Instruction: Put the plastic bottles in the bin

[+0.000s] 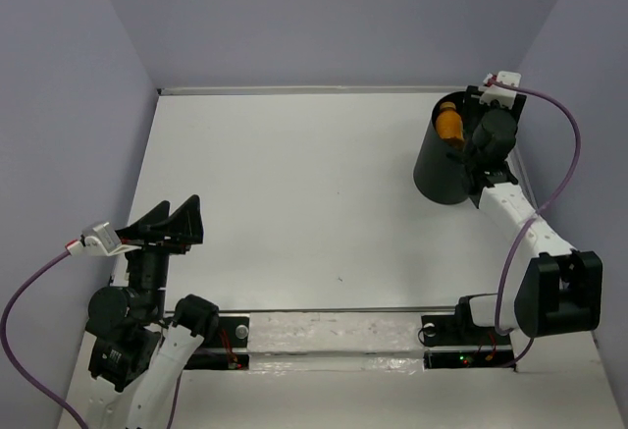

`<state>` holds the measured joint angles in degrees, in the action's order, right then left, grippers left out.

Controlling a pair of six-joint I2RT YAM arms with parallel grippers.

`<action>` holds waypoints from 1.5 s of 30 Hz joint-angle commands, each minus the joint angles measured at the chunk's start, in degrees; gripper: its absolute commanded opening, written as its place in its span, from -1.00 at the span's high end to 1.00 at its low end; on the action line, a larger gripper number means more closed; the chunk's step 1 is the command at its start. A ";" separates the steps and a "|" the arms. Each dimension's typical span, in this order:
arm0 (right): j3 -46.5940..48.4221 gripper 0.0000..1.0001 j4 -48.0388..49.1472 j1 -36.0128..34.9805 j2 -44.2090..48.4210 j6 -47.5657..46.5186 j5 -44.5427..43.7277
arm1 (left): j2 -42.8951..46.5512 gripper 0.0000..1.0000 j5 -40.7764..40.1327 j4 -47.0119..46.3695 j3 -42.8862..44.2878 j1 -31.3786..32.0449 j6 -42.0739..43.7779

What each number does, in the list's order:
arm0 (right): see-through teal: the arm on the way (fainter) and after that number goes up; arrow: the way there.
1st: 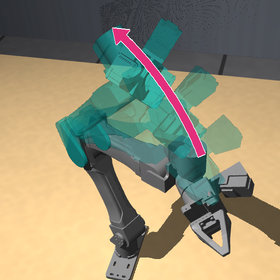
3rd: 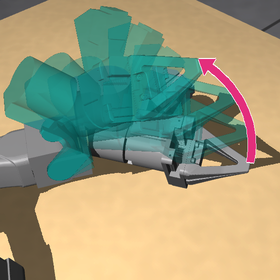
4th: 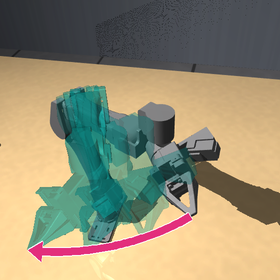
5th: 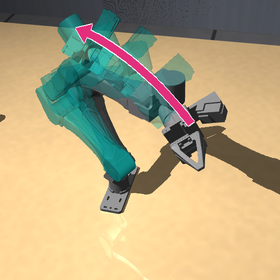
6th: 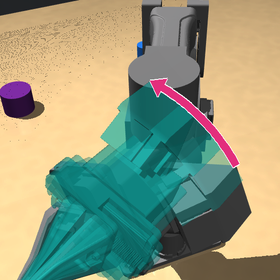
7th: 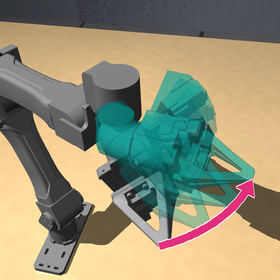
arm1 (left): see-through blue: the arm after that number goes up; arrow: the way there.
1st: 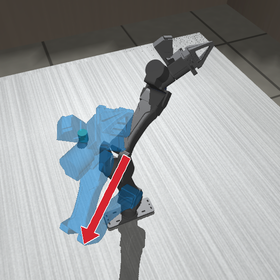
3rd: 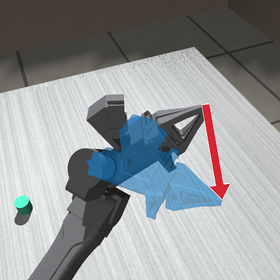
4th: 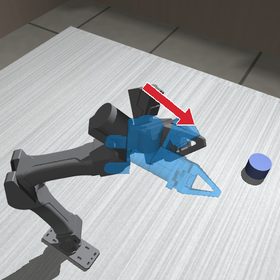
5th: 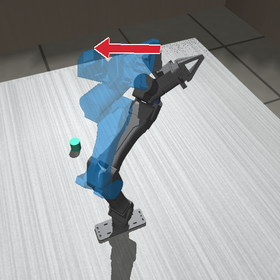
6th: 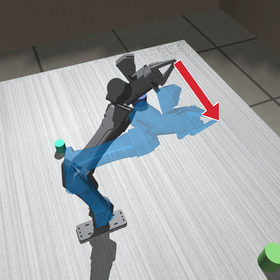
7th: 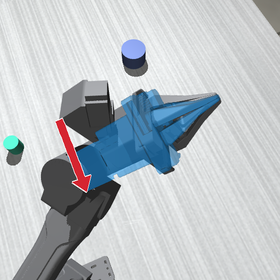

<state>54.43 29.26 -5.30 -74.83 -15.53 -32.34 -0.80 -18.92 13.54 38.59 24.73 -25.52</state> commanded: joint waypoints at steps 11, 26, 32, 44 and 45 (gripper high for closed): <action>-6.72 -0.62 7.94 0.11 0.38 9.72 -5.28 | -1.14 -0.98 -0.95 -1.76 0.26 0.14 0.91; 11.75 -0.99 -25.29 0.11 14.87 31.60 11.31 | -3.68 -0.98 -0.16 -2.11 0.08 -0.74 0.91; 8.42 -0.99 -27.85 0.11 25.67 41.97 35.54 | -5.52 -0.98 1.25 -4.13 -0.36 -0.65 0.73; -12.86 -0.99 -10.09 0.11 44.93 59.30 78.39 | -13.70 -0.98 15.31 -16.08 3.16 -0.74 -1.02; -13.12 -0.99 -12.44 0.11 47.90 57.82 77.52 | -13.97 -0.98 15.84 -17.39 3.25 -0.65 -1.02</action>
<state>42.50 12.08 -5.21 -35.14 38.98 35.38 -12.73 -8.91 5.85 38.72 24.27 -26.06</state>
